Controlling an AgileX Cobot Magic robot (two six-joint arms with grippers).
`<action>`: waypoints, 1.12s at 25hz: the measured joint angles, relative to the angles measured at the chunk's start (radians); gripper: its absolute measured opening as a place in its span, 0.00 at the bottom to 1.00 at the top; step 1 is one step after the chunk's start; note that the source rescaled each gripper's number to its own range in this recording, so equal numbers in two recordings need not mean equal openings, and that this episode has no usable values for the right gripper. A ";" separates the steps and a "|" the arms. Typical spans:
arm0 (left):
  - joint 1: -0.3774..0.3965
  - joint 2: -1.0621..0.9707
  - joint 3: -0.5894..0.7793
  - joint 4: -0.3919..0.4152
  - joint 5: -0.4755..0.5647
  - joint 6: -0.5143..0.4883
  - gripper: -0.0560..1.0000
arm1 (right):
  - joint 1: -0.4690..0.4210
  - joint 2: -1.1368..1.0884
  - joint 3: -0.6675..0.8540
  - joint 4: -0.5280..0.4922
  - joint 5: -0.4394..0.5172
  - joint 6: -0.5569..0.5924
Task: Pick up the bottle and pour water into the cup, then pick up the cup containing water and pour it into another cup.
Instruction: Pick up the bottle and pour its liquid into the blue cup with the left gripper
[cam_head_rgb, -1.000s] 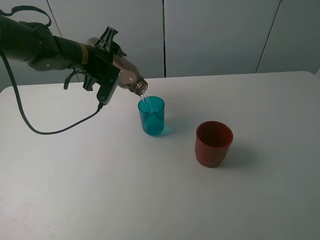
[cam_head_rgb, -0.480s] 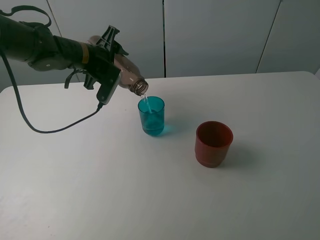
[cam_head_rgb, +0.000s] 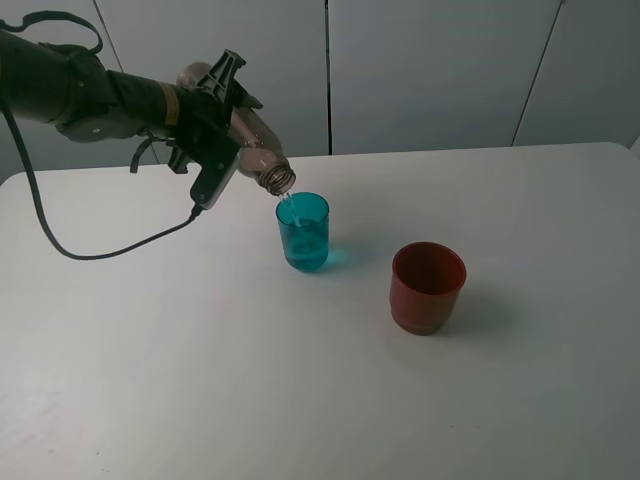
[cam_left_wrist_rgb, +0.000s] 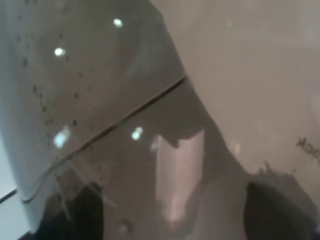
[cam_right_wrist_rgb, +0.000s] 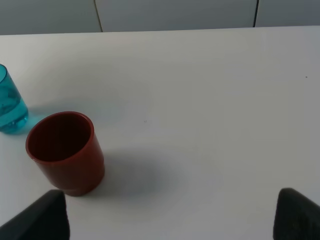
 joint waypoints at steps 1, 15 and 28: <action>0.000 0.000 0.000 0.000 -0.004 0.002 0.08 | 0.000 0.000 0.000 0.000 0.000 0.000; 0.000 0.000 0.000 0.015 -0.012 0.034 0.08 | 0.000 0.000 0.000 0.000 0.000 0.000; 0.000 0.000 0.000 -0.045 -0.081 0.033 0.08 | 0.000 0.000 0.000 0.000 0.000 0.000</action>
